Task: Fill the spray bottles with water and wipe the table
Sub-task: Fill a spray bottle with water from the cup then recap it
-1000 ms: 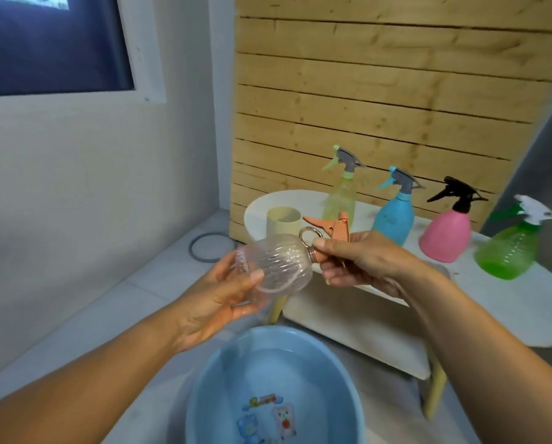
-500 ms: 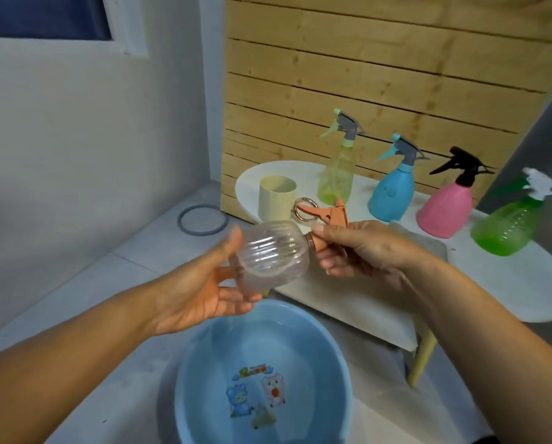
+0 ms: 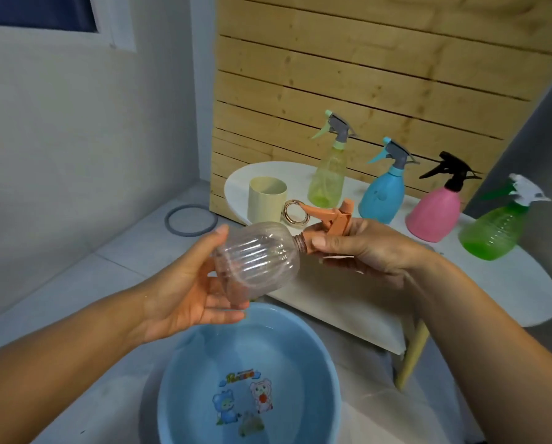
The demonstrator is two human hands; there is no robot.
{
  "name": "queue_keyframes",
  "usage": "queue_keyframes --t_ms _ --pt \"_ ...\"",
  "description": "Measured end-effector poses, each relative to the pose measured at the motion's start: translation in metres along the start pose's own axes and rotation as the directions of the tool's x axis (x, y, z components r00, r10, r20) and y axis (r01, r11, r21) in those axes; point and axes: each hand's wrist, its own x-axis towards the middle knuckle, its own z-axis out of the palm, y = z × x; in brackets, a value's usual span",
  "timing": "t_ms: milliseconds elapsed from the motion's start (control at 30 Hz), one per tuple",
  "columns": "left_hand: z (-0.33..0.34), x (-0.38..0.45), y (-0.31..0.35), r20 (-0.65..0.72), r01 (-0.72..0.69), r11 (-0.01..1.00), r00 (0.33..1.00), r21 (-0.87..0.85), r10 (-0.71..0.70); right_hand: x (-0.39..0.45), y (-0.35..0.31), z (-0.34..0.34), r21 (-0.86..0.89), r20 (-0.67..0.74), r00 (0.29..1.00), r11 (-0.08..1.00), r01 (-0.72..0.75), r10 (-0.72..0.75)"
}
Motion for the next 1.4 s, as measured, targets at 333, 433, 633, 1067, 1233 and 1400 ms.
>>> queue_keyframes --t_ms 333,433,633,1067,1233,1400 --pt "-0.016 0.009 -0.006 -0.093 0.150 0.985 0.983 -0.088 -0.158 0.004 -0.004 -0.040 0.023 -0.209 0.978 1.000 0.010 -0.005" --pt "-0.016 0.013 -0.008 -0.135 0.136 0.990 0.981 -0.036 -0.140 0.008 -0.003 -0.051 0.015 -0.314 0.949 0.999 -0.032 0.035" --pt "-0.016 0.025 -0.002 -0.330 0.036 0.999 0.944 0.032 -0.024 0.011 -0.005 -0.053 0.019 -0.375 0.927 0.999 0.026 -0.017" --pt "-0.014 0.038 -0.001 -0.361 -0.166 0.950 0.931 -0.263 0.063 0.026 0.018 -0.086 0.082 -0.641 0.757 0.992 -0.095 0.126" --pt "0.002 0.035 -0.006 -0.235 -0.138 0.945 0.970 -0.297 0.067 0.045 0.034 -0.095 0.137 -0.659 0.719 0.975 -0.177 0.223" --pt "0.012 0.028 -0.009 -0.167 -0.132 0.940 0.983 -0.314 0.082 0.059 0.045 -0.099 0.083 -0.712 0.658 0.960 -0.267 0.244"
